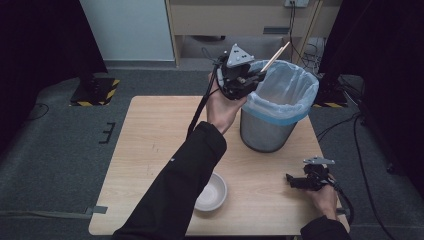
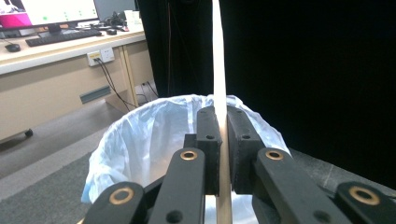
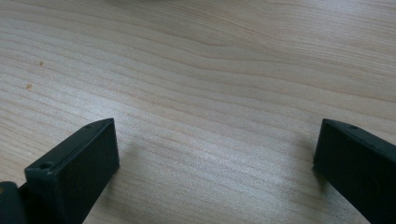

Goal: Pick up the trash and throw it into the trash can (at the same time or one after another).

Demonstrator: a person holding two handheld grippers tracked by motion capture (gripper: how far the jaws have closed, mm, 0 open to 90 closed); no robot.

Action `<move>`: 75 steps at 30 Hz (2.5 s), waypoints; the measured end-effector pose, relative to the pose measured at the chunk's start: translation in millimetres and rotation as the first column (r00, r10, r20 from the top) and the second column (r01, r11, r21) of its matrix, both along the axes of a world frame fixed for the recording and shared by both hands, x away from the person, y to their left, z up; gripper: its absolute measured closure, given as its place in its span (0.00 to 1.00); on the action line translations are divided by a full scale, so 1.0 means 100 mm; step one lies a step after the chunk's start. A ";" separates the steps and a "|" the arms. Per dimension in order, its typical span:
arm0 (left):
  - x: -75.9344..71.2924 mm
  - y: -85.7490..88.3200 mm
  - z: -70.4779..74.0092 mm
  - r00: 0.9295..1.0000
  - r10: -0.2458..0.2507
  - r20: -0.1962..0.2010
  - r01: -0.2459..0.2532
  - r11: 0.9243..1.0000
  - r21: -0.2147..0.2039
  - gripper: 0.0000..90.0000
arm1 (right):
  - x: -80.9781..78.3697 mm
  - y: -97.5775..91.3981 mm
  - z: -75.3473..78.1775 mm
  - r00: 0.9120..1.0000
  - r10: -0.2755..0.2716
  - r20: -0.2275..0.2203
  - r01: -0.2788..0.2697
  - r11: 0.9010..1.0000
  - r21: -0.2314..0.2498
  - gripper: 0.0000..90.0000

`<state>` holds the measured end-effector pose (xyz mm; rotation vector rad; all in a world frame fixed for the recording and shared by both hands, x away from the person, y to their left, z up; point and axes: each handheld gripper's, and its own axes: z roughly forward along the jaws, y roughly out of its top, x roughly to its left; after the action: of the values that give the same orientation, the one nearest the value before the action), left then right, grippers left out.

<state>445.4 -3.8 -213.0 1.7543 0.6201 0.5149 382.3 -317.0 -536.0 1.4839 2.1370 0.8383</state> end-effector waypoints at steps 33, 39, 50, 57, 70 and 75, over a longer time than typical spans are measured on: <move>0.76 -0.56 0.01 0.998 0.037 -0.045 -0.038 0.999 -0.021 0.94 | 0.00 0.00 0.00 1.000 0.001 0.002 -0.001 1.000 0.000 0.00; 0.90 -0.59 0.01 0.998 0.051 -0.047 -0.053 0.997 -0.054 0.94 | 0.00 0.00 0.00 1.000 0.003 0.002 -0.003 1.000 0.000 0.00; 1.15 -0.70 -0.21 0.995 0.032 -0.093 -0.039 0.997 -0.073 0.94 | 0.00 0.00 0.00 1.000 0.002 0.003 -0.002 1.000 0.000 0.00; 1.15 -0.82 -0.28 0.995 0.019 -0.096 -0.022 0.999 -0.034 0.94 | 0.00 0.01 0.00 1.000 0.000 0.003 0.000 1.000 0.001 0.00; 1.15 -0.76 -0.28 0.994 0.032 -0.109 -0.038 0.998 -0.046 0.49 | 0.01 0.01 0.00 1.000 0.004 0.008 -0.004 1.000 0.001 0.00; 1.03 -0.56 -0.13 0.997 0.036 -0.075 -0.040 0.998 -0.056 0.44 | 0.01 0.02 -0.01 1.000 0.001 0.007 -0.001 1.000 0.004 0.00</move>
<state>548.2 -60.0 -226.1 1.7157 0.7147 0.4557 382.9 -315.4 -536.5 1.4790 2.1326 0.8472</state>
